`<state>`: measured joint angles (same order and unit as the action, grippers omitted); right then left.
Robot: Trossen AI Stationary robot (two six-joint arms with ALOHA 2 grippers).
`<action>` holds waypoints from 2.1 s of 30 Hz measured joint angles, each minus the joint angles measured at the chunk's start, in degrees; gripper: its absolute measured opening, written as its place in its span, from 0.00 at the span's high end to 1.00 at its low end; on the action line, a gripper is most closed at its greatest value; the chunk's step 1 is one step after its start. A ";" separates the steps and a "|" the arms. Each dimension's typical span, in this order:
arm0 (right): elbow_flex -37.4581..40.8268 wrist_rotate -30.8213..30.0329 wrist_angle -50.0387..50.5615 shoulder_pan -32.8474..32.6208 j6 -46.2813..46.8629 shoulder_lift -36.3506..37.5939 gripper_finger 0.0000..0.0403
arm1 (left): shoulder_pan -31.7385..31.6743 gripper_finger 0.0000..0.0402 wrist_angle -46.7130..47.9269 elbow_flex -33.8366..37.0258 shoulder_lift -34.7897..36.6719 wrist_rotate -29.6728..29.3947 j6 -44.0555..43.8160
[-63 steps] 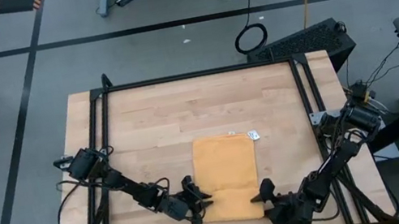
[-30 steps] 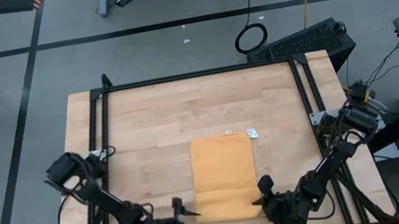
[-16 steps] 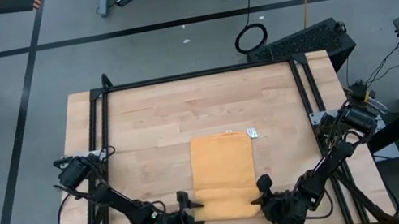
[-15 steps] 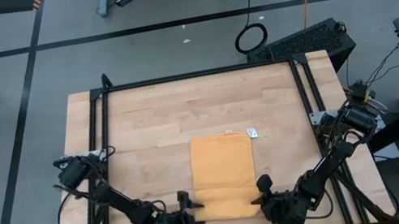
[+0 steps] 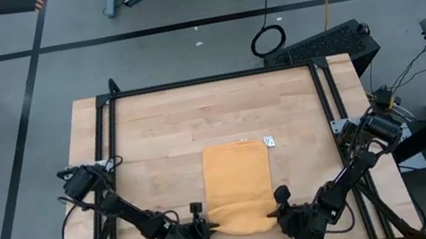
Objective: Roll towel
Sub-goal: Roll the yellow towel
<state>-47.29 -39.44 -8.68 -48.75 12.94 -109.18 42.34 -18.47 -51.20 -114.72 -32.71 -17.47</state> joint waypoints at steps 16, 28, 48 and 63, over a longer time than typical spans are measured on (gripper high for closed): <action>-0.02 0.80 1.65 1.03 14.11 8.58 0.96 | 0.49 0.96 4.31 0.10 7.42 2.99 -14.72; -0.07 1.96 2.02 -1.24 27.79 8.58 0.96 | 1.25 0.97 -2.85 0.02 7.28 8.73 -25.53; 8.22 6.70 -19.66 2.68 29.99 8.65 0.96 | 2.48 0.97 -6.75 0.09 7.45 9.31 -28.60; 11.13 11.54 -21.31 6.09 35.13 8.47 0.96 | 0.00 0.96 7.64 0.10 7.93 6.38 -36.69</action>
<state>-36.16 -27.90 -29.99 -42.66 48.06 -100.71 42.34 -10.83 -51.10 -106.79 -26.33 -54.16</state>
